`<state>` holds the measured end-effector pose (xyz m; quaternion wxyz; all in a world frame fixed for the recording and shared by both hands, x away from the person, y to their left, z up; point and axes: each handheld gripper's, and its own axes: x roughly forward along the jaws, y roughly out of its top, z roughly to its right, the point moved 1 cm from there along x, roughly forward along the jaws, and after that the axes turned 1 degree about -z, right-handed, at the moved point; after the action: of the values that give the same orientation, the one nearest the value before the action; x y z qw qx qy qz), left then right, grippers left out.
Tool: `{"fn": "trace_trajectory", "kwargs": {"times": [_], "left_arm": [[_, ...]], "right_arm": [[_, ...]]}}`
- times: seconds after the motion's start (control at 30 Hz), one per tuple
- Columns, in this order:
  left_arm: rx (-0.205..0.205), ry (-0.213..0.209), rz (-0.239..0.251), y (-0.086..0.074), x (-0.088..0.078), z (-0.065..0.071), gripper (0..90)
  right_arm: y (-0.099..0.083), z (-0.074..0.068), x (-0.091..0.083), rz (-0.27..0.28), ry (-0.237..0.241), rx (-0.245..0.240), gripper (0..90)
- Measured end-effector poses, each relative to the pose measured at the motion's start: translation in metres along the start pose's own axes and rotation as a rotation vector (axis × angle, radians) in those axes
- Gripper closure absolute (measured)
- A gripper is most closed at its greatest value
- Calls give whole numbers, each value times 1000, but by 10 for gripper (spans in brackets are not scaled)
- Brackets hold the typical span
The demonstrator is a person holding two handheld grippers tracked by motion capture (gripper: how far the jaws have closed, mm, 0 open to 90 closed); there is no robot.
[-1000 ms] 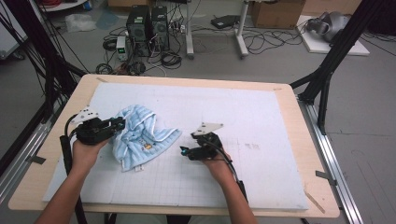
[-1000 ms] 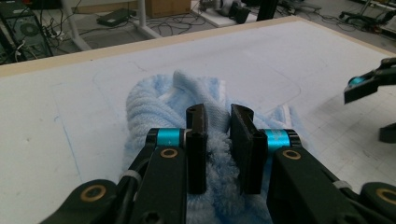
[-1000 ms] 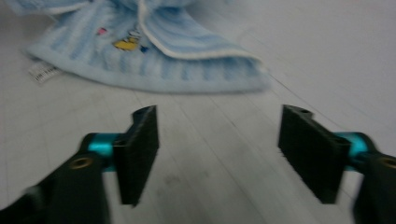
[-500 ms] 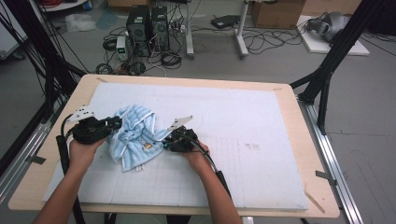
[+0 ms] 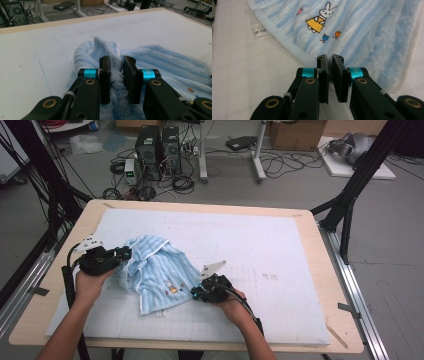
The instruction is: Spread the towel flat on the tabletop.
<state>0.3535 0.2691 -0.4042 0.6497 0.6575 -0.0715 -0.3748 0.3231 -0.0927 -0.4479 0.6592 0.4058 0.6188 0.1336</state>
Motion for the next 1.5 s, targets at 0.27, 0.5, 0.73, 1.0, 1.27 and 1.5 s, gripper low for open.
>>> {"fn": "trace_trajectory", "kwargs": {"times": [0.27, 0.5, 0.73, 1.0, 1.27, 1.5], "left_arm": [[-2, -4, -16, -3, 6, 0, 760], [-9, 8, -30, -7, 7, -3, 758], [-32, 37, -29, -9, 7, -9, 702], [-37, 42, -37, -11, 7, -12, 694], [-26, 33, -44, -12, 6, -12, 742], [-9, 21, -60, -13, 9, -8, 750]], "right_arm": [[-33, -21, -31, 2, 46, 12, 840], [-40, -35, -45, -29, 101, -26, 839], [-11, -20, -46, 124, 41, 8, 566], [47, 15, 6, 111, -171, -57, 429], [42, 26, 36, -30, -101, 14, 838], [24, 6, 14, -88, -27, -39, 857]]}}
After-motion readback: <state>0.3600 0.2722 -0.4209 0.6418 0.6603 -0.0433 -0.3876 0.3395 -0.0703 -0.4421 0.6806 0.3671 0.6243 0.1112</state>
